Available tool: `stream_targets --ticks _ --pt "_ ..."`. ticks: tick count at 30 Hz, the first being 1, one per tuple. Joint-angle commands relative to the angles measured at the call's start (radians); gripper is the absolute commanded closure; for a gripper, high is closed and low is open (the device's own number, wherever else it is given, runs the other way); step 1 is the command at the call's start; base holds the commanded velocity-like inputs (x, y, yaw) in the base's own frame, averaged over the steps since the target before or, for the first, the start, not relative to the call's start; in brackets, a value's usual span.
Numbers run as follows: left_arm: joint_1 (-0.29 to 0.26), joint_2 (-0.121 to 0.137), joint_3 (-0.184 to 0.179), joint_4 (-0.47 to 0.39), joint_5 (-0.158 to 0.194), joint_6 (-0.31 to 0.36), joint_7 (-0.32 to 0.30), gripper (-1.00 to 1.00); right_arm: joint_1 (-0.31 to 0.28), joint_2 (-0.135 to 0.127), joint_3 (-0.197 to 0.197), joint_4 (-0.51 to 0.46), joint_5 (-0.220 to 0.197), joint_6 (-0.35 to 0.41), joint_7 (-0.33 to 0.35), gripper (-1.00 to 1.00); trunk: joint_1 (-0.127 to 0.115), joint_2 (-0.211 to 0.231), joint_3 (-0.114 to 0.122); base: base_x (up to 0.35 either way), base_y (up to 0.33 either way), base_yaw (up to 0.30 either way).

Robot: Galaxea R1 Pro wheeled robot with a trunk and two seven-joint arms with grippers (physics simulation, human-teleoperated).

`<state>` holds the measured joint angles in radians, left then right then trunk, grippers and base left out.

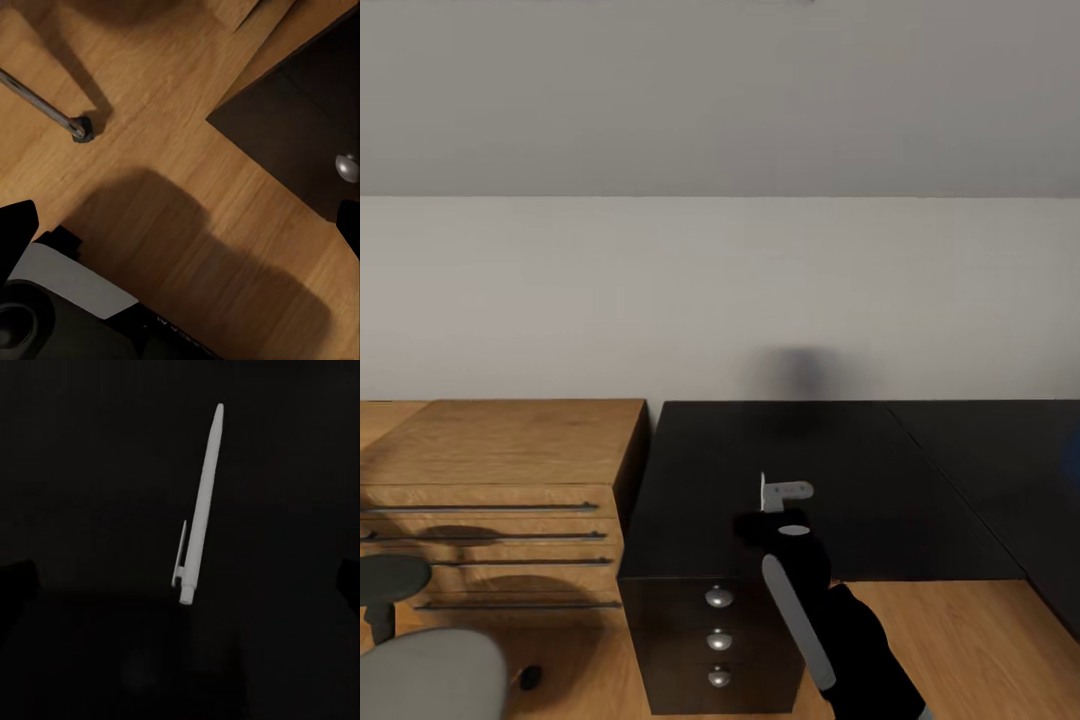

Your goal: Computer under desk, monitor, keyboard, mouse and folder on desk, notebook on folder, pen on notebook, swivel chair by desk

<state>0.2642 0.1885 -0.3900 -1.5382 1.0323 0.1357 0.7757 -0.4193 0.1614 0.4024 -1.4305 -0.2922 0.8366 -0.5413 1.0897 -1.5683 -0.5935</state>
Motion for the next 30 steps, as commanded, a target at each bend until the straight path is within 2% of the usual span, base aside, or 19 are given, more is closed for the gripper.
stream_targets --ticks 1,12,24,30 --pt "0.0 0.001 0.0 -0.002 0.002 0.004 0.005 -1.0 -0.001 0.0 -0.001 0.001 -0.01 0.002 -0.011 -1.0 0.0 0.0 -0.001 0.132 0.067 0.0" --pt "-0.001 -0.003 0.007 -0.001 0.003 0.005 0.005 -1.0 -0.027 0.002 -0.012 0.062 -0.012 0.001 -0.011 -1.0 0.0 0.0 -0.001 0.05 0.018 0.0" --pt "-0.001 -0.001 0.006 0.0 0.004 0.005 0.006 -1.0 -0.06 0.003 -0.016 0.141 -0.015 0.002 -0.009 -1.0 0.0 0.0 -0.001 0.183 0.001 0.0" --pt "-0.001 -0.002 0.009 0.0 0.004 0.005 0.007 -1.0 -0.075 0.003 -0.051 0.172 -0.022 0.002 -0.004 -1.0 0.0 0.0 -0.001 0.03 0.0 0.0"
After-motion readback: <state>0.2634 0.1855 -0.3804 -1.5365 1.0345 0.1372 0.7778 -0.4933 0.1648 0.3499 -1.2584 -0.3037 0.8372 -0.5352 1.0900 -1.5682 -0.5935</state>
